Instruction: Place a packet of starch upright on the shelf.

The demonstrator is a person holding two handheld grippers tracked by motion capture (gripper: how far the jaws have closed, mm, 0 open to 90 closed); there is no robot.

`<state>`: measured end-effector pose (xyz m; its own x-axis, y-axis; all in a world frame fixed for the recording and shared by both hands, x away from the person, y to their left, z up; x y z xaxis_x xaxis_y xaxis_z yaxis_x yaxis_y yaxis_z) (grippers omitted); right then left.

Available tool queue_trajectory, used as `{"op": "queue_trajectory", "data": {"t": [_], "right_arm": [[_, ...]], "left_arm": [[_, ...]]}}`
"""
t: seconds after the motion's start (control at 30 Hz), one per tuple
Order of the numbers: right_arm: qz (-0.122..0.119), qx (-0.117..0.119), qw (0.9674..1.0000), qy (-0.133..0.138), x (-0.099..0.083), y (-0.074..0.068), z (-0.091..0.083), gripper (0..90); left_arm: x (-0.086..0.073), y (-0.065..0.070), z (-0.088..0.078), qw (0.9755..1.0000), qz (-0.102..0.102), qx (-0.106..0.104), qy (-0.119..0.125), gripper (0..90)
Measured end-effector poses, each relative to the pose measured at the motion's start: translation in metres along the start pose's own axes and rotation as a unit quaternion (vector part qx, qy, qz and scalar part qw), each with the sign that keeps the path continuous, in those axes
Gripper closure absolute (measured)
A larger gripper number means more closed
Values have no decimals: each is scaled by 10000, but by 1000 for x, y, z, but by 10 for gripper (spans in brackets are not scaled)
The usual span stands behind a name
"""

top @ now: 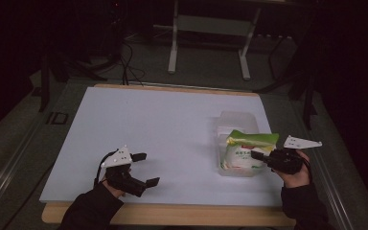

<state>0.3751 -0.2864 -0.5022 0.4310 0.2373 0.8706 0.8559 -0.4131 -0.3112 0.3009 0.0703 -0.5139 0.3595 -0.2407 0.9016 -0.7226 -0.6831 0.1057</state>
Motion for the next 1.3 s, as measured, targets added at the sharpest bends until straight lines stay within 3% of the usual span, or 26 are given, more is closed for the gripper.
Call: {"op": "queue_trajectory", "data": {"t": [0.23,0.33,0.43,0.6,0.7,0.93,1.3], "right_arm": [[-146,-612,9974,352,28,1,-19,369],[-155,-674,9954,664,43,-5,-27,266],[-373,-773,9929,828,60,-15,-34,161],[-664,-894,9888,995,86,-35,-37,141],[-794,-872,9873,1064,98,-51,-32,144],[-1092,-492,9869,1079,117,-86,-10,145],[-1268,193,9885,805,113,-122,39,143]], "left_arm": [[4,-2,-6,9999,19,54,90,2],[3,-3,-7,9999,5,58,91,2],[0,-4,-7,10000,-4,56,79,2],[-2,-3,-7,10000,-25,36,77,2],[-2,-1,-6,10000,-10,20,95,2],[-3,0,-5,10000,12,-1,91,2],[-4,-1,-5,9998,21,54,166,2]]}}
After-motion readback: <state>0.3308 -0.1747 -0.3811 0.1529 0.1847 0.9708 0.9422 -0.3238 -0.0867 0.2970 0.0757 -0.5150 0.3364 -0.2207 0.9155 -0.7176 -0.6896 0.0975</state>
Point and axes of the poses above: each handheld gripper's, and its own axes: z roughly forward along the jaws, x roughly out of its top, y roughly to its right, the point moved 10 cm from there along z, roughly forward along the jaws, and after that the axes turned 13 degrees about x, right-handed, at the moved point
